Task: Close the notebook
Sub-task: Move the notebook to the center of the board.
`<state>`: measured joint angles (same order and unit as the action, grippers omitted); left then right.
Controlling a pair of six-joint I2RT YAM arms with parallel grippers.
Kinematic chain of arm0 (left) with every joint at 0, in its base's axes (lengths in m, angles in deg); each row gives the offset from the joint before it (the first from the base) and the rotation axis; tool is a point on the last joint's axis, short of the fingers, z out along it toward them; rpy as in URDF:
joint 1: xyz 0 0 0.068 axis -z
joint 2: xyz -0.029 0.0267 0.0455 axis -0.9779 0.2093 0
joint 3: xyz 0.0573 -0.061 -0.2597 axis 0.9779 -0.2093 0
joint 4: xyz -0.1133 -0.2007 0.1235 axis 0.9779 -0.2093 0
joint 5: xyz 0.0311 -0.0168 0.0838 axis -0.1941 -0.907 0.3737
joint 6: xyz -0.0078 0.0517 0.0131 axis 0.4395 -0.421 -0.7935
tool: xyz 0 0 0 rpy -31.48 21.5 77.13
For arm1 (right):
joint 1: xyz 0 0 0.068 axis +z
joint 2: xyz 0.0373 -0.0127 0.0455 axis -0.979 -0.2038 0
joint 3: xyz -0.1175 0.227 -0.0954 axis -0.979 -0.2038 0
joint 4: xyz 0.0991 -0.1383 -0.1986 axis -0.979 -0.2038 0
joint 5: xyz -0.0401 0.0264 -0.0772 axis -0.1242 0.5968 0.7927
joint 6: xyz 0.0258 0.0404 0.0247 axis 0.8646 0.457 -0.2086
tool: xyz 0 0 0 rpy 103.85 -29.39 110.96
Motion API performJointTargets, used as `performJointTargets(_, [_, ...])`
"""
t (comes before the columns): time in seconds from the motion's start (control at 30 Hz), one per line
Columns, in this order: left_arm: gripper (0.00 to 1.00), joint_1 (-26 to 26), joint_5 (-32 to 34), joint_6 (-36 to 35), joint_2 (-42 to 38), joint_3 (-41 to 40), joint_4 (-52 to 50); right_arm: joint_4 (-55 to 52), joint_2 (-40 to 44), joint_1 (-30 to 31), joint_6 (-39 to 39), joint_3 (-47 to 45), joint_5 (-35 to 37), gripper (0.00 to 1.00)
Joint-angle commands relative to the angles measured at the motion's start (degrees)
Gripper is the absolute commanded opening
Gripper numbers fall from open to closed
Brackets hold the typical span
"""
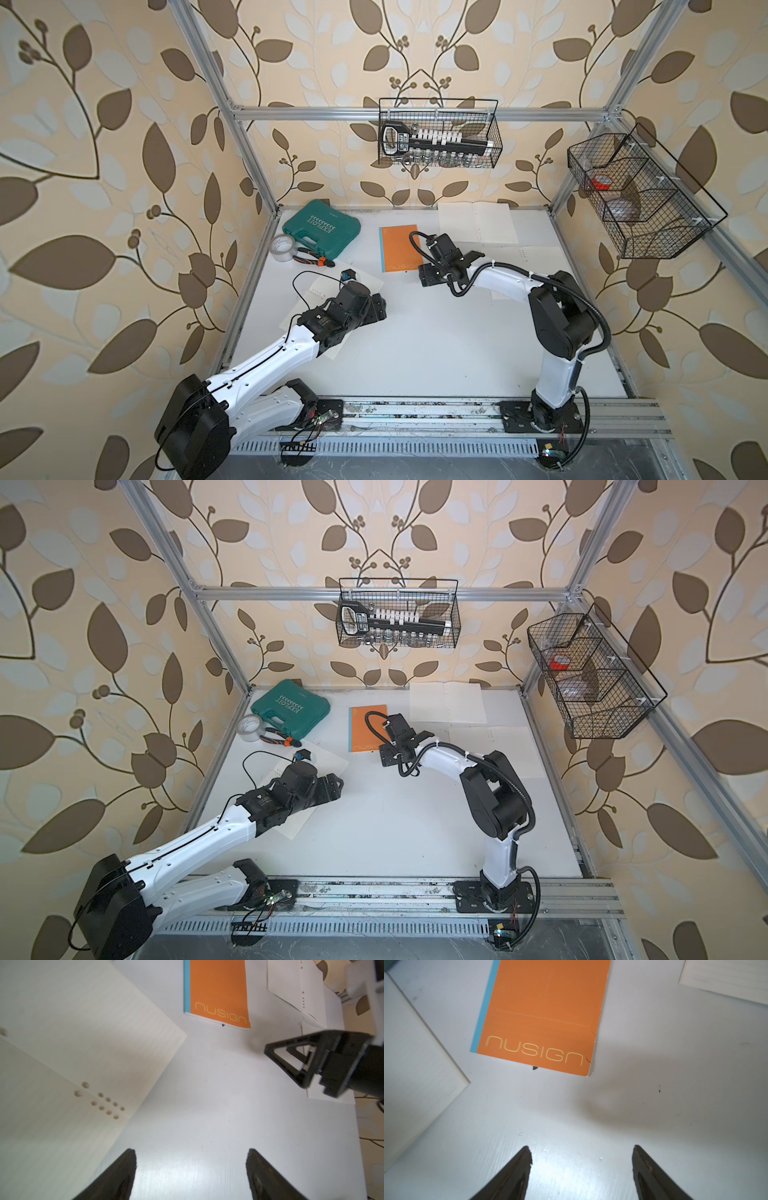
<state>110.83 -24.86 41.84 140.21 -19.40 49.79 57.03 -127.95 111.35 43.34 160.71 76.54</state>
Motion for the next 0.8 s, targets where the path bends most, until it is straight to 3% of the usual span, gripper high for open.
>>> performJointTargets(0.0, [0.99, -6.5, 1.0, -1.6, 2.0, 5.6, -5.4, 1.9, 3.7, 1.2, 2.4, -3.9, -3.5, 0.79])
performJointTargets(0.23, [0.99, -19.7, -2.8, -7.8, 13.3, 18.8, -11.0, 4.8, 10.7, 3.3, 4.5, -10.2, -7.5, 0.85])
performJointTargets(0.27, [0.99, -21.1, -3.0, -8.7, 14.4, 19.9, -11.1, 5.4, 11.8, 3.7, 4.9, -11.6, -7.8, 0.89])
performJointTargets(0.3, [0.99, -22.0, -3.0, -9.5, 15.2, 20.7, -11.3, 5.9, 12.9, 4.2, 5.3, -12.7, -8.0, 0.99])
performJointTargets(0.6, [0.99, -31.3, -6.1, -11.8, 21.6, 25.0, -12.3, 9.2, 22.6, 9.1, 8.2, -21.9, -10.0, 1.0])
performJointTargets(0.77, [0.99, -33.6, -7.3, -12.7, 30.3, 29.5, -10.9, 9.4, 25.9, 10.1, 9.6, -25.1, -9.6, 0.99])
